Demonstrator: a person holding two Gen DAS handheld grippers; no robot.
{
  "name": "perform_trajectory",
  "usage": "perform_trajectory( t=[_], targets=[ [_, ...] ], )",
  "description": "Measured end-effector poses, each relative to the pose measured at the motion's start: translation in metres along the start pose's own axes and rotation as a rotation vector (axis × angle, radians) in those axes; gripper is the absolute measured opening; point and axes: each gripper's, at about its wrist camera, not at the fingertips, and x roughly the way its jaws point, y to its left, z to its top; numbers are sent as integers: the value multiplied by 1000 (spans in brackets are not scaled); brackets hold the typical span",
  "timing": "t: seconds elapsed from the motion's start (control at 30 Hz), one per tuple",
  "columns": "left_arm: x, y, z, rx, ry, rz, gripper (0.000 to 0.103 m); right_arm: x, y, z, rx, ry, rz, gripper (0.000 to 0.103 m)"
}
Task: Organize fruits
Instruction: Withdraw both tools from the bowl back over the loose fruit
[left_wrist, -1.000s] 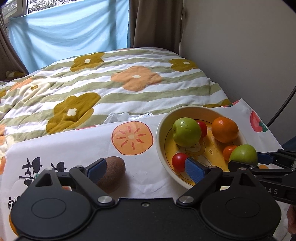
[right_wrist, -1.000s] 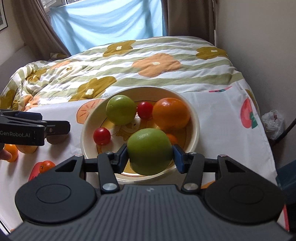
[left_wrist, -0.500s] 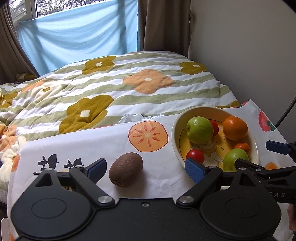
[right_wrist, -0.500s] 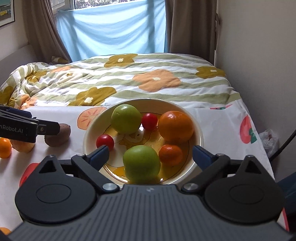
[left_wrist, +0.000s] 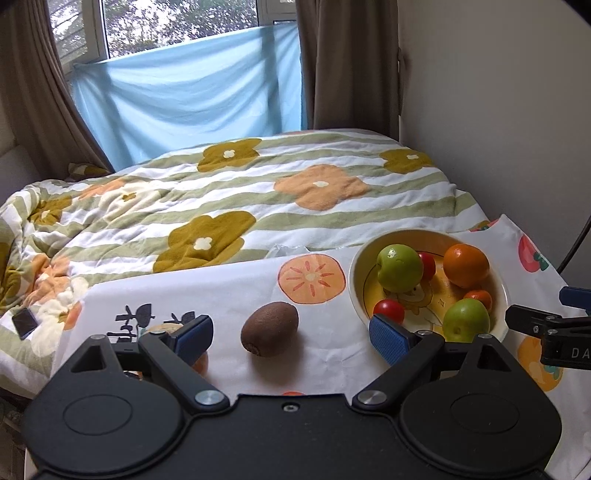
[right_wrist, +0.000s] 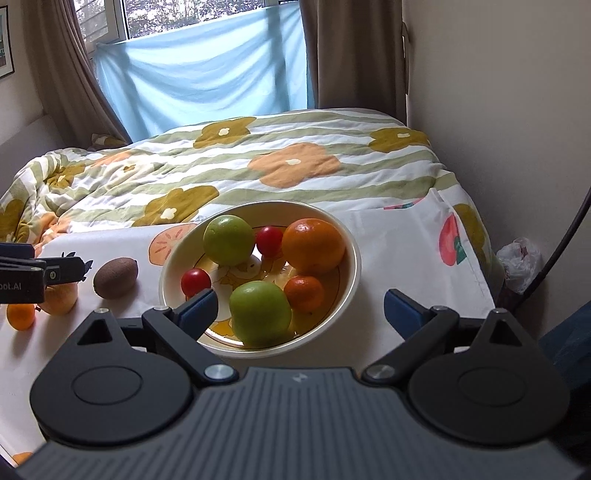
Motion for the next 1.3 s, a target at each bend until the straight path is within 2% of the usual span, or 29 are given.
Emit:
perform_trajectory(
  t=[0.17,0.33,0.57,0.77,1.0,1.1,1.3],
  targets=[
    [-40,-4,-14,-33,-80,46,102,-19,-1,2,-22,-15,1,103],
    [-67,1,-27,-102,-90,74,102,-37,0,5,-42,-33,29,103],
    [-104,14,-37,-150,-129,179,102,-51,12,10,-25,-11,167,103],
    [-124,42,-49,-184,-143,243,103,-56,47,9,-69,-14,239,103],
    [-114,92,-60,-162,-108,264,103,-47,99,0,-100,-4,269,103],
    [-102,116,-63,-134,-83,243,103,-39,121,-5,-85,9,251,103],
    [-67,151,-69,-5,-40,174,102,-19,156,-19,-33,35,183,103]
  ],
)
